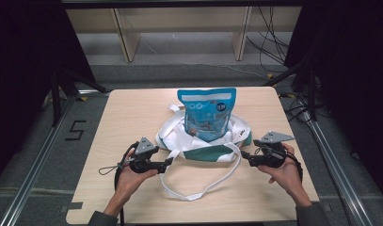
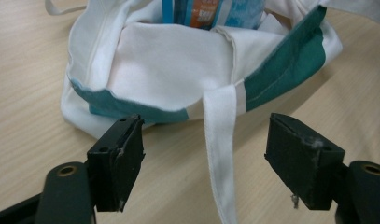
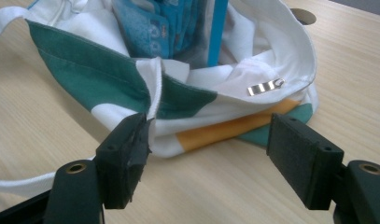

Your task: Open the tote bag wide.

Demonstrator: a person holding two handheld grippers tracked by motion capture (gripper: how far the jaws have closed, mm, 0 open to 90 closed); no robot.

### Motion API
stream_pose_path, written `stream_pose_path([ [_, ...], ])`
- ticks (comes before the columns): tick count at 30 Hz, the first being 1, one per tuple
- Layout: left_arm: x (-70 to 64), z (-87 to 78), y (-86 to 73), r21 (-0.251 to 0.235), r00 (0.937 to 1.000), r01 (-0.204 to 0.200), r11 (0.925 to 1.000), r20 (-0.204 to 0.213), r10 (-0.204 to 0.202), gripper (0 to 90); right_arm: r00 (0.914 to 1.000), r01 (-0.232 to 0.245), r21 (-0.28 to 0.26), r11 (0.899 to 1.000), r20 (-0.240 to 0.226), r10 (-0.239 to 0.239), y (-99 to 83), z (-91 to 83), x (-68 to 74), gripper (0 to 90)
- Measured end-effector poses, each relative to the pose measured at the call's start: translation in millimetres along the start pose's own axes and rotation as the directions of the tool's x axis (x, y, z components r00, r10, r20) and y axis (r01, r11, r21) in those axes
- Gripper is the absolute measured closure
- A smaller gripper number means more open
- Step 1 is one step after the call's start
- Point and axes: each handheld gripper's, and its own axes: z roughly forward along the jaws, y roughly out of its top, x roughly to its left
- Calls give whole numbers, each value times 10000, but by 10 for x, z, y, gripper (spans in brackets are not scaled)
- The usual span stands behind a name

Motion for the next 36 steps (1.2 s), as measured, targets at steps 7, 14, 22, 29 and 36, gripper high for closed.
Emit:
stream_pose_path([
  [7,-44,-94,-182,-82,9997,-251,9997,43,251,266,10000,-1,228,9997,-69,3,-78,-61,77,296],
  [14,-77,-146,-339,66,9999,-111,9999,71,110,262,9994,342,137,9993,-83,-341,-166,-119,134,289],
  [22,-274,-209,-464,316,9991,-238,9992,369,226,241,9986,481,322,9983,-218,-474,-303,-152,241,283],
  [29,-382,-265,-549,312,9991,-120,9994,418,106,225,9970,675,630,9957,-415,-650,-459,-186,343,257],
  [36,-452,-373,-620,474,9973,-493,9977,568,465,217,9960,697,918,9933,-630,-641,-622,-239,434,243],
])
